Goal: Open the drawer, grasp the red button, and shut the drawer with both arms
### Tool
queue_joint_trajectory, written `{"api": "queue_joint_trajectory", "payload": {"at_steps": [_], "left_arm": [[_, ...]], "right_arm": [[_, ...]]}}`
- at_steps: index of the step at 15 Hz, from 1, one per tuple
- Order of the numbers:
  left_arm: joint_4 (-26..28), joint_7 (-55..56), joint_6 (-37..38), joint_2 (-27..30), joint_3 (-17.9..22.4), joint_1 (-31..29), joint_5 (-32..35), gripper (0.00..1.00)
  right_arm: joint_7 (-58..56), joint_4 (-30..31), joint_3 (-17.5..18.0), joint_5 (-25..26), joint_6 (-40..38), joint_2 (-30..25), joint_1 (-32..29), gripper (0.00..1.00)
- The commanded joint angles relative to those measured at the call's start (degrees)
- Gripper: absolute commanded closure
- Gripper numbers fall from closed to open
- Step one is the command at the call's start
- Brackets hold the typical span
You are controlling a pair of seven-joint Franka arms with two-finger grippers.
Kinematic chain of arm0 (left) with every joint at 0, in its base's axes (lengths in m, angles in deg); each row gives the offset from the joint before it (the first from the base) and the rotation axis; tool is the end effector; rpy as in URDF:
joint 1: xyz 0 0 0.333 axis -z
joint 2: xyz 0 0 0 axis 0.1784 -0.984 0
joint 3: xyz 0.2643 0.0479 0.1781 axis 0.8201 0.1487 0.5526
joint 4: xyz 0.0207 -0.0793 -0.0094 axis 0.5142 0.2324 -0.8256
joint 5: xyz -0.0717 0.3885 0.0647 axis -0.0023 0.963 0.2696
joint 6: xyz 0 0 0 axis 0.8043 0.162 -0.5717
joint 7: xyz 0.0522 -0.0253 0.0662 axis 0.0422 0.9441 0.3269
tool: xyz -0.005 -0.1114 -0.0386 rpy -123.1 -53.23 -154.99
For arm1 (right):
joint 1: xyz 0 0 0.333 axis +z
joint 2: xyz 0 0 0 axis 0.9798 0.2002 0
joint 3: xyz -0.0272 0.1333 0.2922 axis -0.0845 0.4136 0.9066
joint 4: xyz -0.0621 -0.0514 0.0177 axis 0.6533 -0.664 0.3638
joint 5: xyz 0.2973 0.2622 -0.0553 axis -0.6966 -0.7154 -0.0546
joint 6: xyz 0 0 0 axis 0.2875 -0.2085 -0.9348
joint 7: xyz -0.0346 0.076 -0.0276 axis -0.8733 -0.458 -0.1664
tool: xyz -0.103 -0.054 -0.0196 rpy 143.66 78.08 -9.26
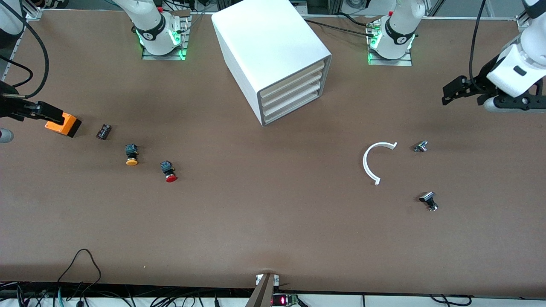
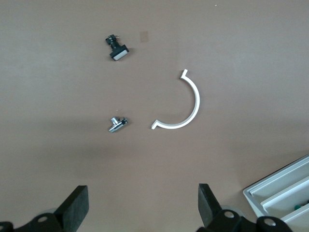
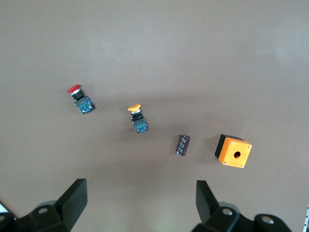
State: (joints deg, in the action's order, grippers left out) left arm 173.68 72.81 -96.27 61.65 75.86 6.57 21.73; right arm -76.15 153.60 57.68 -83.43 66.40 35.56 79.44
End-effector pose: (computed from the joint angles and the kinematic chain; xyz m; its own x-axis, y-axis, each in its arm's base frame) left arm 0.5310 -0.0278 0.5837 0.9980 0.0187 -0.0598 0.0188 -0.9998 0.0016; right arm 0.6095 -0.0198 0.5865 0.9940 -0.0649 -0.0882 -0.0550 -0.9924 0.1104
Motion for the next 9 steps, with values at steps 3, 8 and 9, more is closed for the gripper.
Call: {"api": "queue_joint_trajectory", "payload": {"at_steps": [3,8,9], "left_arm": [[-3.0,-0.2,1.9,-2.9,-0.1,0.5,2.8,0.00],[-3.0,-0.3,2.0,-3.0,0.0,0.3,2.7,0.00],[-3.0,-0.3,2.0,-3.0,0.0,0.2,2.7,0.00]], "right_arm": [[-1.3,7.5,-2.9,-5.8,1.3,-7.1,0.1,0.00],[-4.2,10.0,-4.2,-6.8,4.0,-8.3,0.1,0.00],[-4.2,10.1,-4.2,-6.7,4.0,-8.3,0.2,0.00]]}}
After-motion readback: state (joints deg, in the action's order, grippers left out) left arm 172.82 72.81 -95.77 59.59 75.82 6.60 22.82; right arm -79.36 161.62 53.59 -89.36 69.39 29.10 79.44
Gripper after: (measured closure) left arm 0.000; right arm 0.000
